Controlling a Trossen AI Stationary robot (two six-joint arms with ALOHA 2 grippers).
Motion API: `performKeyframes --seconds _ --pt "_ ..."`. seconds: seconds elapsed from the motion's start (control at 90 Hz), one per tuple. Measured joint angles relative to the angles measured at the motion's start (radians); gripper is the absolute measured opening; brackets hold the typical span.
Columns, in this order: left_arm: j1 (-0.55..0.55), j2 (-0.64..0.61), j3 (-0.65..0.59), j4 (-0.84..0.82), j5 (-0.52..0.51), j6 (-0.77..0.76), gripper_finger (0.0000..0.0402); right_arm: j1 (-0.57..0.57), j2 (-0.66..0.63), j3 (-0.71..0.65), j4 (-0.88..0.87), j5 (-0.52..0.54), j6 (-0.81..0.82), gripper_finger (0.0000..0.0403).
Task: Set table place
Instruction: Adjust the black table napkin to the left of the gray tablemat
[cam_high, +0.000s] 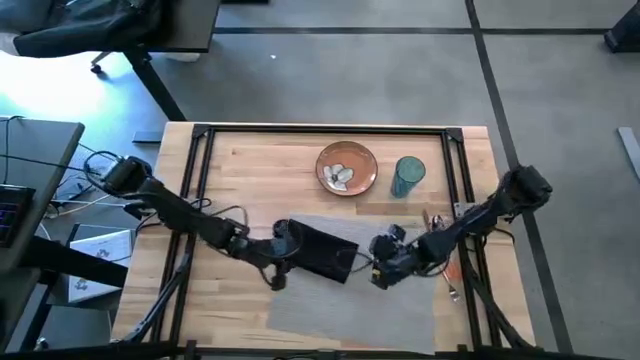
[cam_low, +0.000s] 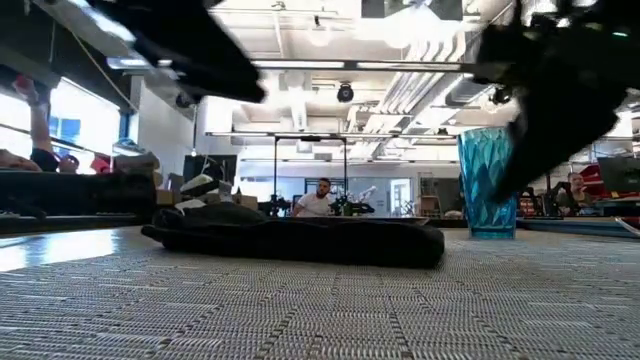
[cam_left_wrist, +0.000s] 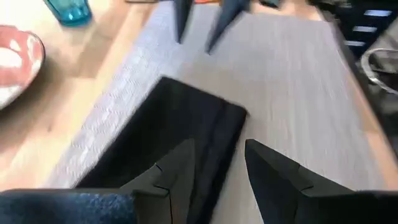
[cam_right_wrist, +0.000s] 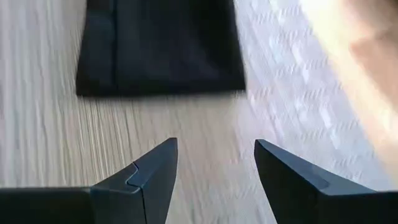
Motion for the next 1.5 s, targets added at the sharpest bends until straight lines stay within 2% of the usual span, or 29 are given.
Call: performKeyframes --seconds 0.222,0.289,0.467,0.667,0.856,0.989,1.1,1.5 --pt "0.129 0.274 0.265 -0.009 -0.091 -0.027 0.0129 0.075 0.1 0.001 0.002 0.047 0.122 0.0199" --pt "0.174 0.339 0.328 -0.006 -0.091 -0.046 0.0129 0.087 0.123 0.002 0.006 0.056 0.157 0.0199" --pt "0.254 0.482 0.44 -0.001 0.02 -0.045 0.0129 0.11 0.148 0.005 -0.003 0.094 0.22 0.0199" --pt "0.27 0.586 0.48 -0.009 0.144 -0.045 0.0129 0.126 0.144 0.004 -0.004 0.102 0.229 0.0199" --pt "0.25 0.593 0.483 -0.038 0.205 -0.045 0.0129 0.129 0.144 0.003 -0.008 0.101 0.24 0.0199" --pt "0.223 0.592 0.483 -0.067 0.315 -0.019 0.0129 0.129 0.144 0.003 -0.016 0.098 0.24 0.0199" --pt "0.182 0.589 0.485 -0.1 0.35 0.008 0.0129 0.13 0.143 0.003 -0.019 0.093 0.243 0.0199" --pt "0.05 0.498 0.481 -0.258 0.365 0.098 0.0129 0.129 0.143 0.004 -0.039 0.09 0.244 0.0199"
